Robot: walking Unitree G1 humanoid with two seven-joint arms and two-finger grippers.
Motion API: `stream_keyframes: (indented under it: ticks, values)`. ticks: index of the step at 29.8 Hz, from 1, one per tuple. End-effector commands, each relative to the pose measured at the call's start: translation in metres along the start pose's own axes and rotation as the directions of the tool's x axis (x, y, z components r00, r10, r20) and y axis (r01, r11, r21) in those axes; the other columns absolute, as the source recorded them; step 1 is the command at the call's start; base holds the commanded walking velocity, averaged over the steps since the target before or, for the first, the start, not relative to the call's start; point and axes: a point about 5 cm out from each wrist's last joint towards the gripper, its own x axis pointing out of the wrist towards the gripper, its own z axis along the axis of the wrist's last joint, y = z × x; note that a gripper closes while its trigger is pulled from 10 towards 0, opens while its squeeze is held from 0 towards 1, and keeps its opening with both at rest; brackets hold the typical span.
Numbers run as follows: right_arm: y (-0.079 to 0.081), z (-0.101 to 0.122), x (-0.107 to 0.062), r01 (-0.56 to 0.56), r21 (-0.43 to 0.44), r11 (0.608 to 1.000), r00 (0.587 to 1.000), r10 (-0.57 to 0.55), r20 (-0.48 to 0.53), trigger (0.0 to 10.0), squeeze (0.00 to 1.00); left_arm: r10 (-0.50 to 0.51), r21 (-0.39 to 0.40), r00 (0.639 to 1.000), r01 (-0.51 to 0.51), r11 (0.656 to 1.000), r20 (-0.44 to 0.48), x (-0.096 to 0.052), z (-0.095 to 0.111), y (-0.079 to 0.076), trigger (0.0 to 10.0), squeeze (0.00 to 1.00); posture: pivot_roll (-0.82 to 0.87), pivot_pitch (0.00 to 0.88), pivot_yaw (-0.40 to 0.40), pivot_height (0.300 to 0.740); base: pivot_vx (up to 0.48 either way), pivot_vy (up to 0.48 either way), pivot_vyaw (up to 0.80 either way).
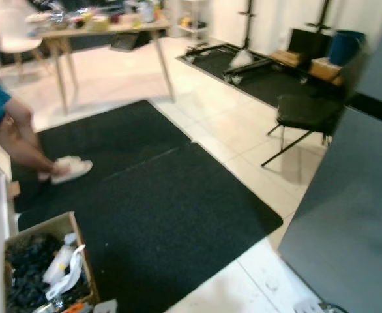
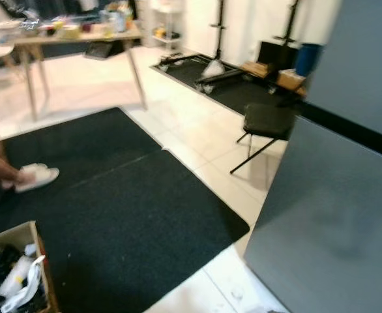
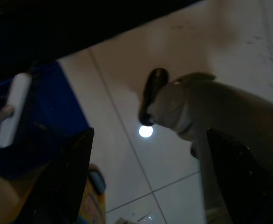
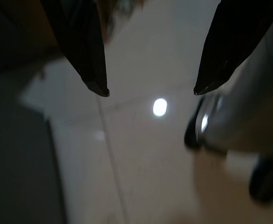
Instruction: Restocking fridge
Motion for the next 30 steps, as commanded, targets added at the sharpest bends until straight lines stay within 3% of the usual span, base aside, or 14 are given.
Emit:
stream_keyframes:
  ticks: [1, 14, 30]
  values:
    - [-0.0003, -0.0101, -0.0012, 0.004, 0.018, 1.0, 0.999, -0.004, -0.032, 10.0, 0.0, 0.002, 0.01, 1.0, -0.002, 1.0, -0.004, 0.0001, -0.0001, -0.0001, 10.0, 0.0, -0.05, 0.0, -0.014, 0.74, 0.0, 0.0, 0.0]
    - [-0.0007, -0.0079, -0.001, 0.004, 0.002, 1.0, 1.0, -0.004, -0.024, 10.0, 0.0, -0.003, 0.049, 1.0, 0.003, 0.999, -0.009, 0.0002, 0.002, 0.0006, 10.0, 0.0, -0.05, 0.0, -0.012, 0.74, 0.0, 0.0, 0.0]
    - [0.0014, -0.0092, -0.0009, -0.004, -0.001, 1.0, 1.0, 0.004, -0.025, 10.0, 0.0, -0.011, 0.067, 1.0, 0.012, 0.998, -0.022, 0.0001, -0.0016, -0.0011, 10.0, 0.0, -0.05, 0.0, -0.008, 0.74, 0.265, 0.0, 0.0]
